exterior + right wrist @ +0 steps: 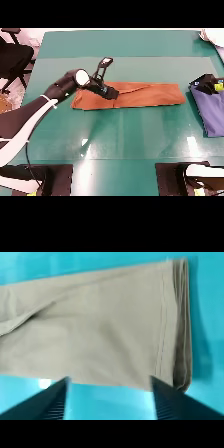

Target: Fold the shirts.

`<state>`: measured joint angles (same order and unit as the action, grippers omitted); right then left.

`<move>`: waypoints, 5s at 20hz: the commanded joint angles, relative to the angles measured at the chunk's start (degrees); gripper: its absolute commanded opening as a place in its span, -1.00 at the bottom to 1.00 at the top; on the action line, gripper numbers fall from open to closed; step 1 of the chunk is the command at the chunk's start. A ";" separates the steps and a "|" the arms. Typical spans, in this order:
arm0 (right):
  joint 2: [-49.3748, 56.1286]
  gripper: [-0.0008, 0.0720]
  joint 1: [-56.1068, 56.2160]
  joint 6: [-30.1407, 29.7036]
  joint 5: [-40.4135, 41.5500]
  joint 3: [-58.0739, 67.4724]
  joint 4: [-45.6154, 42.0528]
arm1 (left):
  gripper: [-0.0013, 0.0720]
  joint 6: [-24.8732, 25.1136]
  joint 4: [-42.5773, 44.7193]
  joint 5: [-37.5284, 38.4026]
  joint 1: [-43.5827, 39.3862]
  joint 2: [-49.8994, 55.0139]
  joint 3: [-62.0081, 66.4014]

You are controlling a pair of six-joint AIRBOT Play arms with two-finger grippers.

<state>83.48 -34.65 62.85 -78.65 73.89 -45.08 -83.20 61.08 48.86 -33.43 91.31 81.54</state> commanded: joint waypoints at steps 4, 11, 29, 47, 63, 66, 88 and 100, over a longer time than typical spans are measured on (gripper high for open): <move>6.60 0.78 -1.36 -0.31 -3.89 -0.02 1.55 | -0.91 -5.49 -0.39 -3.72 -4.74 6.45 1.42; 9.33 0.78 0.90 -1.99 -2.54 0.00 1.55 | -0.91 -8.87 -3.04 -9.11 -6.23 12.20 5.81; 9.64 0.78 1.97 -2.86 1.05 0.00 -1.60 | -0.91 -16.46 2.14 -6.27 -6.23 16.41 6.80; 14.91 0.76 6.97 -2.69 6.84 -0.02 -4.11 | -0.91 -16.87 2.86 -2.86 -6.21 16.37 8.94; 14.84 -0.94 11.15 -2.91 8.15 0.04 -3.98 | -0.91 -16.85 3.28 -2.32 -6.16 16.37 8.94; 12.26 -0.94 12.76 -3.82 7.13 0.17 -4.20 | -0.91 -16.81 3.58 -2.01 -6.16 16.37 8.94; 9.75 -0.94 42.01 6.12 -4.87 32.79 -4.00 | -0.91 -13.79 8.83 5.20 -6.16 16.37 8.94; 9.75 -0.94 61.72 7.65 1.01 33.18 -4.07 | -0.91 -13.81 8.85 5.22 -6.16 16.37 8.94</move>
<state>93.25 23.49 70.22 -80.09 106.96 -49.30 -96.99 69.87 53.82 -39.59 107.63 90.50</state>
